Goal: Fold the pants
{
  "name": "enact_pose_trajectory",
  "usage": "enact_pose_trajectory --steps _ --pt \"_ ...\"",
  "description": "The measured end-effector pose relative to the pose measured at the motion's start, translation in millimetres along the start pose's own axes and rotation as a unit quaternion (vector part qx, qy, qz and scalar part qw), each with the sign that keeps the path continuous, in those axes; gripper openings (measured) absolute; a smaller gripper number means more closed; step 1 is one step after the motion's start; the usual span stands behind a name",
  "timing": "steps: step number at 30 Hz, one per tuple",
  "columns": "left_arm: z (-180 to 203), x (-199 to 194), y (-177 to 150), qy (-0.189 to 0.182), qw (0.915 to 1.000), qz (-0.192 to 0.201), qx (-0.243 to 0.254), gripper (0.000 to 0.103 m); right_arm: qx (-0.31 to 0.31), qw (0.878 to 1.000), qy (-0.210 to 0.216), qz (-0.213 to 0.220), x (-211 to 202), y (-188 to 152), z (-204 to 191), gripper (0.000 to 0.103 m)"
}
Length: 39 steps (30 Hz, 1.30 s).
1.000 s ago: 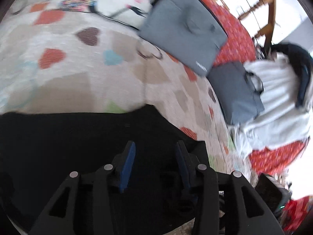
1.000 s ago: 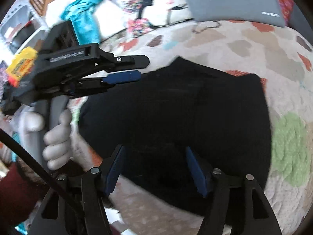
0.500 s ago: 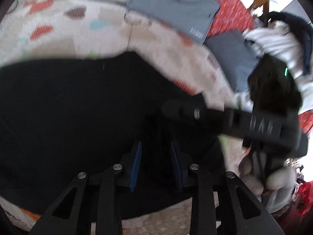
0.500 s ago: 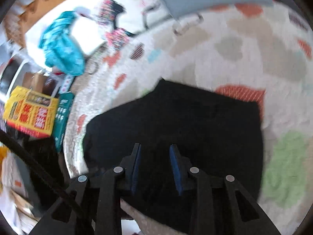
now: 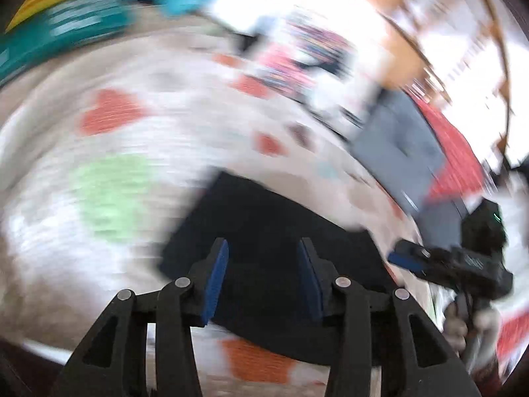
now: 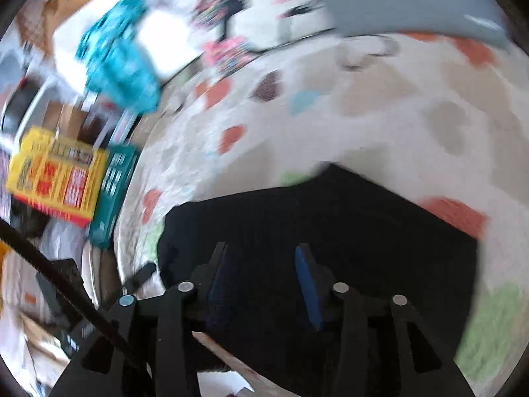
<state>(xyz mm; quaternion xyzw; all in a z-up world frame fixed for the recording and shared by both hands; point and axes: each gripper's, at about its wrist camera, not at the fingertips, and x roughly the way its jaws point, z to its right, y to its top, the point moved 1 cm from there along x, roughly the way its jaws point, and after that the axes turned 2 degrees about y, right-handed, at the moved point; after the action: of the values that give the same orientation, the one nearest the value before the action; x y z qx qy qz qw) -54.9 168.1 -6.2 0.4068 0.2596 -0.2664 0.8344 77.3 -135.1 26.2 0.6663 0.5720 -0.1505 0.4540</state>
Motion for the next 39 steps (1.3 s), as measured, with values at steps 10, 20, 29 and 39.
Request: enact_pose_trajectory --steps 10,20,29,39 --pt "-46 26 -16 0.051 0.9947 -0.048 -0.075 0.045 -0.093 0.981 -0.029 -0.168 155 34 -125 0.055" --pt "-24 44 -19 0.048 0.9962 -0.046 -0.057 0.08 -0.127 0.945 -0.175 -0.246 232 42 -163 0.087" --pt "-21 45 -23 -0.012 0.9957 -0.062 -0.067 0.016 -0.217 0.905 -0.275 -0.242 238 24 -175 0.053" --pt "65 12 -33 -0.073 0.9952 -0.002 0.065 0.015 -0.136 0.973 -0.147 -0.115 89 32 -134 0.004"
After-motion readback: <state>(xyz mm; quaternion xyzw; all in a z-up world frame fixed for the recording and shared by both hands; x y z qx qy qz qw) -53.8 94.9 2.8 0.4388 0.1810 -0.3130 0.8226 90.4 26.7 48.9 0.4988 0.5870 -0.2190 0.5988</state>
